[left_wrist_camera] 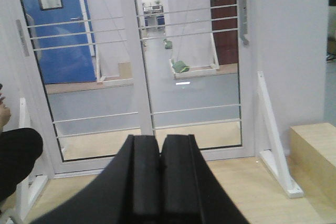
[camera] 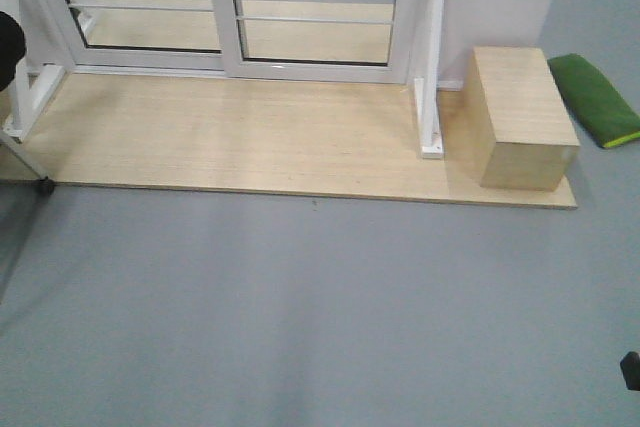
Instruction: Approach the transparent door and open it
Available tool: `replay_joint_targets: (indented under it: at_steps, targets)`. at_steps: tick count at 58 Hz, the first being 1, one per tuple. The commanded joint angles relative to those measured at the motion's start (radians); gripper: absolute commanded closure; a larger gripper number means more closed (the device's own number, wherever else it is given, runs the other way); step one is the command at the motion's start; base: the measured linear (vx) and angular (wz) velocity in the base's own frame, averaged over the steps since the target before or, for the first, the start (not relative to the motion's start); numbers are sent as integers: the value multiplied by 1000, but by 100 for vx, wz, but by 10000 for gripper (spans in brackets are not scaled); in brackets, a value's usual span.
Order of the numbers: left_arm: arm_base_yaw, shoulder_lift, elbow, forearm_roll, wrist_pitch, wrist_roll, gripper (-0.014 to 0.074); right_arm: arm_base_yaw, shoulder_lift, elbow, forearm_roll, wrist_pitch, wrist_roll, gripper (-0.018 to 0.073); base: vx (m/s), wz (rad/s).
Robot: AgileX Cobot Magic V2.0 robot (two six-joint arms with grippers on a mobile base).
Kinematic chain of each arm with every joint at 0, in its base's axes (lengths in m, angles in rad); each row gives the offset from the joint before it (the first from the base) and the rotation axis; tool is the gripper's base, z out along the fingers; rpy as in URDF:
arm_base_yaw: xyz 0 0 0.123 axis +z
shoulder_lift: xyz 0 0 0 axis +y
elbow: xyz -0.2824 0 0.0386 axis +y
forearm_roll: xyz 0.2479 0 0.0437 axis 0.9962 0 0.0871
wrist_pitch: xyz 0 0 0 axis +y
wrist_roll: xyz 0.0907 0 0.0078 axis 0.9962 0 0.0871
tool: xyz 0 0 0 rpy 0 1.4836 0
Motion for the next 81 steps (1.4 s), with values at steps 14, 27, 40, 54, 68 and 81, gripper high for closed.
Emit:
replay_joint_targets:
  at_steps: [14,27,40,54,68,81]
  targets:
    - [-4,-3,23,-10,-80,-7,602,-3,-11,14,0,-83,-6,567,52,32]
    - [-4,-3,23,-10,-80,-7,602,-3,-11,14,0,-83,-6,567,51,2]
    - [-4,-3,23,-10,-80,-7,602,-3,-11,14,0,-83,-6,567,49,-11]
    - [-4,-3,23,-10,-80,-7,602,-3,-11,14,0,-83,-6,567,46,-10]
    - [-4,-3,23,-10,-80,-7,602,-3,-11,14,0,-83,-6,567,44,-6]
    - [-4,-3,23,-10,-80,-7,602,-3,-11,14,0,-83,-6,567,43,-6]
